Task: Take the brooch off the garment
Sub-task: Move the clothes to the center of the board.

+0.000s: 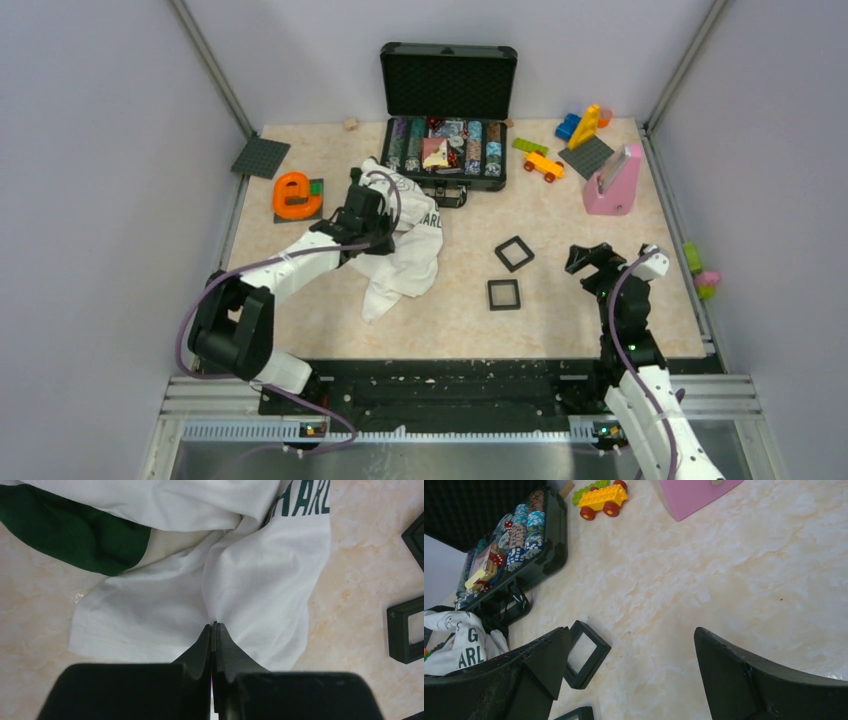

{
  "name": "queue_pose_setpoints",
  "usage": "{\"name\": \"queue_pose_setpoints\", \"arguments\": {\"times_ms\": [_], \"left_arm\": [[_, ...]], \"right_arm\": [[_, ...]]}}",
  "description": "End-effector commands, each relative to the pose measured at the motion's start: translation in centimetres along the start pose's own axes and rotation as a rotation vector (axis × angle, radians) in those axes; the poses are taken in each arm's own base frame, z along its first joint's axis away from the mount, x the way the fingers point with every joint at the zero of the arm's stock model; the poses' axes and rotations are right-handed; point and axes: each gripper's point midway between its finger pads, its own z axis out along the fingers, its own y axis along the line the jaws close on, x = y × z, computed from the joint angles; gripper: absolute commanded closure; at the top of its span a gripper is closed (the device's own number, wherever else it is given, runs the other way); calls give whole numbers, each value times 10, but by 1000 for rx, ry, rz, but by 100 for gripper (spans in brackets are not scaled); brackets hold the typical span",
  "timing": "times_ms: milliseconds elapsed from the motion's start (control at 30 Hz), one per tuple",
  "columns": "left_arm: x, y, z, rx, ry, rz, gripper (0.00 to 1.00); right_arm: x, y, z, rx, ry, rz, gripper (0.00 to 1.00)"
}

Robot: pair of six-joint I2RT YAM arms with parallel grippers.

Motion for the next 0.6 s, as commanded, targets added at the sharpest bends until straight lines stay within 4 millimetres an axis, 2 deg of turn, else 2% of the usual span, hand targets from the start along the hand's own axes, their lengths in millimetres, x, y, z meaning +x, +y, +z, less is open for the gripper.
{"name": "queue_pose_setpoints", "arguments": {"times_ms": [0,67,167,233,367,400,433,467,567], "left_arm": [[-25,-9,-32,-33,-68,12,100],[-24,-17,-38,-21,-56,4,100],[-15,-44,-50,-17,-24,17,100],[-8,-65,-60,10,-8,30,100],[6,-125,-78,189,11,44,100],[11,-137,-81,231,27,53,100],[11,-137,-81,225,30,47,100],[7,-121,-77,135,7,21,93],[-10,-85,-78,-16,-89,20,33]], "right_arm": [[-13,12,1,-38,-35,-1,4],[-13,12,1,-38,-35,-1,4],[-13,12,1,-38,-35,-2,4],[-13,12,1,-37,-34,-3,4],[-14,12,0,-38,-35,-4,4],[-13,13,0,-40,-33,-3,4],[-13,13,1,-43,-32,-4,4],[-12,13,1,-43,-31,-2,4],[-11,13,1,-43,-24,-2,4]]}}
